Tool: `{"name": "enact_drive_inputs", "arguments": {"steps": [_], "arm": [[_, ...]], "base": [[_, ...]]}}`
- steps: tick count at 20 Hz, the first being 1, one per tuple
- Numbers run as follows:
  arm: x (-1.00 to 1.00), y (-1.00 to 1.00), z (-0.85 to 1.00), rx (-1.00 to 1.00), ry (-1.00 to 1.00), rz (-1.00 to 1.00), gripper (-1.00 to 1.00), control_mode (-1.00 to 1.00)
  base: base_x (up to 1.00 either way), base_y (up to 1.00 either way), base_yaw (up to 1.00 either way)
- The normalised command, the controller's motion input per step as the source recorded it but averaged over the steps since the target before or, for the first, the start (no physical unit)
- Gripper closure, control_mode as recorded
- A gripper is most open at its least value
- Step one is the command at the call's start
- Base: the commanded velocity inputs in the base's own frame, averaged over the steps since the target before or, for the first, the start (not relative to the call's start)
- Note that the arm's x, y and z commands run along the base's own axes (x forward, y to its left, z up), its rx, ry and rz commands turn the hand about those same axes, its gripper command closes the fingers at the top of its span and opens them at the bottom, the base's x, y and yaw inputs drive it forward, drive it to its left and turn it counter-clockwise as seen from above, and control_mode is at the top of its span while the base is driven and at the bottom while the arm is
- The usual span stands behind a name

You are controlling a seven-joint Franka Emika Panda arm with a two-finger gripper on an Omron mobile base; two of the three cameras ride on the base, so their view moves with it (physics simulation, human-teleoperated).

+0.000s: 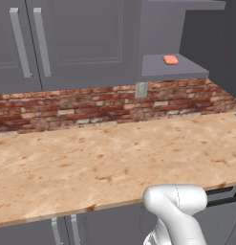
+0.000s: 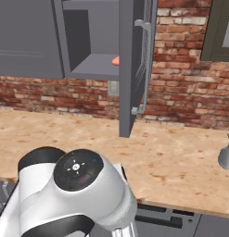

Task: Locate and retrieve the spray and bar soap from the cabinet. Place them next to the sink.

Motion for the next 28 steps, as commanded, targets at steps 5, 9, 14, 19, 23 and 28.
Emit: {"name": "enact_drive_inputs", "arguments": {"steps": [5, 9, 14, 19, 23, 28], "arm": [[-0.06, 0.77, 0.11, -0.09, 0.0, 0.19, -1.0, -1.0], [0.01, 0.84, 0.04, -0.11, 0.04, 0.23, -1.0, -1.0], [0.03, 0.84, 0.0, -0.06, 0.03, 0.24, -1.0, -1.0], [0.08, 0.76, 0.08, -0.08, 0.02, 0.26, -1.0, -1.0], [0.44, 0.45, 0.13, -0.01, 0.0, 0.28, -1.0, -1.0], [0.51, 0.32, 0.15, 0.0, 0.0, 0.3, -1.0, -1.0]], "base": [[0.0, 0.0, 0.0], [0.0, 0.0, 0.0], [0.0, 0.0, 0.0], [0.0, 0.0, 0.0], [0.0, 0.0, 0.0], [0.0, 0.0, 0.0]]}}
